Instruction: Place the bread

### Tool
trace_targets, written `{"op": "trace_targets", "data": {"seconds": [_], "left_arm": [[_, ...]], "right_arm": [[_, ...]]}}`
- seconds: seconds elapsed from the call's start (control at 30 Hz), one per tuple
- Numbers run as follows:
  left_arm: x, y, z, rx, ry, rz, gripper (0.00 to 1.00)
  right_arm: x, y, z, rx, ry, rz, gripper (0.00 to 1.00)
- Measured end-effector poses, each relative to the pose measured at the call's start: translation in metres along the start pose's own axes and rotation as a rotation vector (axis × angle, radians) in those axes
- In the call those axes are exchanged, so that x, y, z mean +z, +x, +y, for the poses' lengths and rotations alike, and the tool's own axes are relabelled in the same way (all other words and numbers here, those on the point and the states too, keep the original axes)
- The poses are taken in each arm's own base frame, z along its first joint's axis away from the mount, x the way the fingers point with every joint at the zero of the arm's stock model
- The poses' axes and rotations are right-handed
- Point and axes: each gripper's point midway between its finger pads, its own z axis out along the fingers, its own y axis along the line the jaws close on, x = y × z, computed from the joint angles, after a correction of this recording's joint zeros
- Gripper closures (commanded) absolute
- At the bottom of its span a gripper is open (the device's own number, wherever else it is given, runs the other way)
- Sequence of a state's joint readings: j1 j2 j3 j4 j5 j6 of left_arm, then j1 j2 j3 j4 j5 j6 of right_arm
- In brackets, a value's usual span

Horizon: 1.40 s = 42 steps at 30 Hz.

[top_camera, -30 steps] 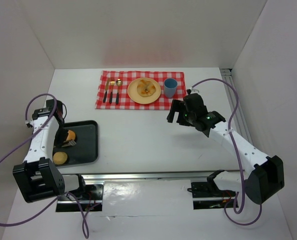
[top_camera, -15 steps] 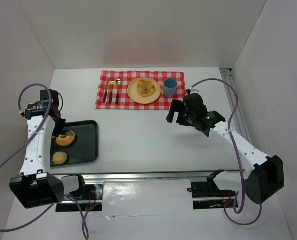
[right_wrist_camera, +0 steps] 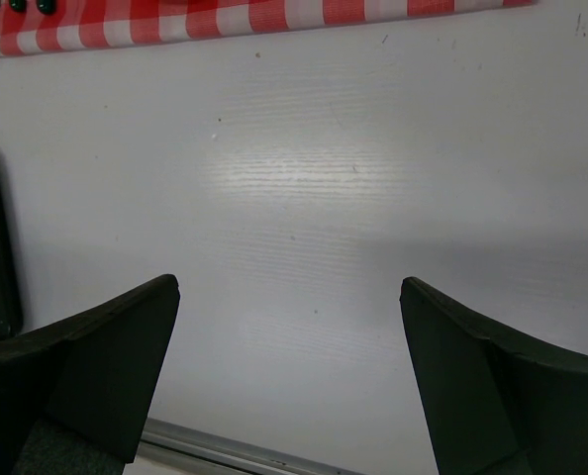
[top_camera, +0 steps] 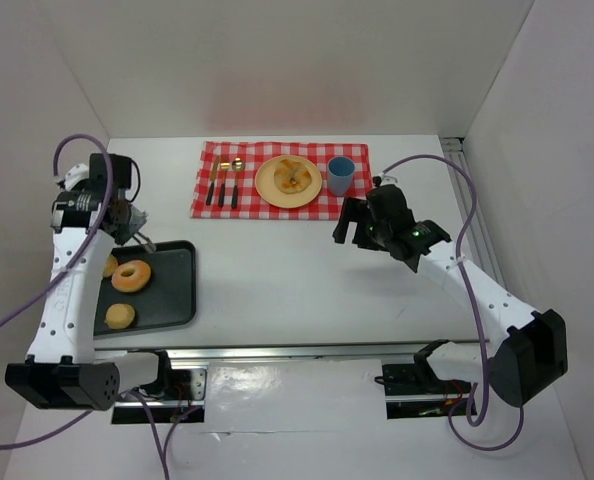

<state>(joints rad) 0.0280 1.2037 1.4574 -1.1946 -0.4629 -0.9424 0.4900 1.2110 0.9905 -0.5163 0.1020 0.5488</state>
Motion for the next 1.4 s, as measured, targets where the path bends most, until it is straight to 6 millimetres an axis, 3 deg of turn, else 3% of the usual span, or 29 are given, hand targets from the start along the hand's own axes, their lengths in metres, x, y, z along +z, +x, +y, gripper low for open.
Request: {"op": "trace_targets", "data": {"seconds": [0.1, 0.23, 0.4, 0.53, 0.63, 0.83, 1.07, 1.13, 1.17, 1.4], "left_arm": [[-0.006, 0.000, -0.040, 0.096, 0.107, -0.007, 1.00], [-0.006, 0.016, -0.112, 0.271, 0.259, 0.006, 1.00], [-0.002, 0.070, -0.206, 0.491, 0.411, 0.046, 1.00], [-0.004, 0.118, -0.252, 0.619, 0.490, 0.086, 1.00], [-0.002, 0.139, -0.280, 0.660, 0.534, 0.101, 1.00], [0.015, 0.174, -0.305, 0.714, 0.537, 0.126, 1.00], [0.029, 0.208, -0.306, 0.759, 0.534, 0.200, 0.99], [0.029, 0.211, -0.307, 0.761, 0.542, 0.216, 0.87], [0.028, 0.212, -0.307, 0.760, 0.547, 0.220, 0.73], [0.019, 0.210, -0.313, 0.747, 0.579, 0.229, 0.53]], "right_arm": [[0.001, -0.003, 0.000, -0.002, 0.010, -0.006, 0.00], [0.004, -0.004, -0.004, -0.006, 0.031, -0.010, 0.00], [0.006, -0.006, -0.010, -0.005, 0.065, -0.026, 0.00], [0.007, -0.008, -0.014, -0.001, 0.089, -0.035, 0.00], [0.007, -0.008, -0.017, 0.000, 0.104, -0.040, 0.00], [0.007, -0.010, -0.021, 0.009, 0.124, -0.047, 0.00], [0.008, -0.011, -0.022, 0.009, 0.133, -0.043, 0.00], [0.007, -0.011, -0.022, 0.009, 0.133, -0.043, 0.00], [0.007, -0.011, -0.022, 0.009, 0.134, -0.043, 0.00], [0.007, -0.011, -0.022, 0.009, 0.132, -0.044, 0.00]]}}
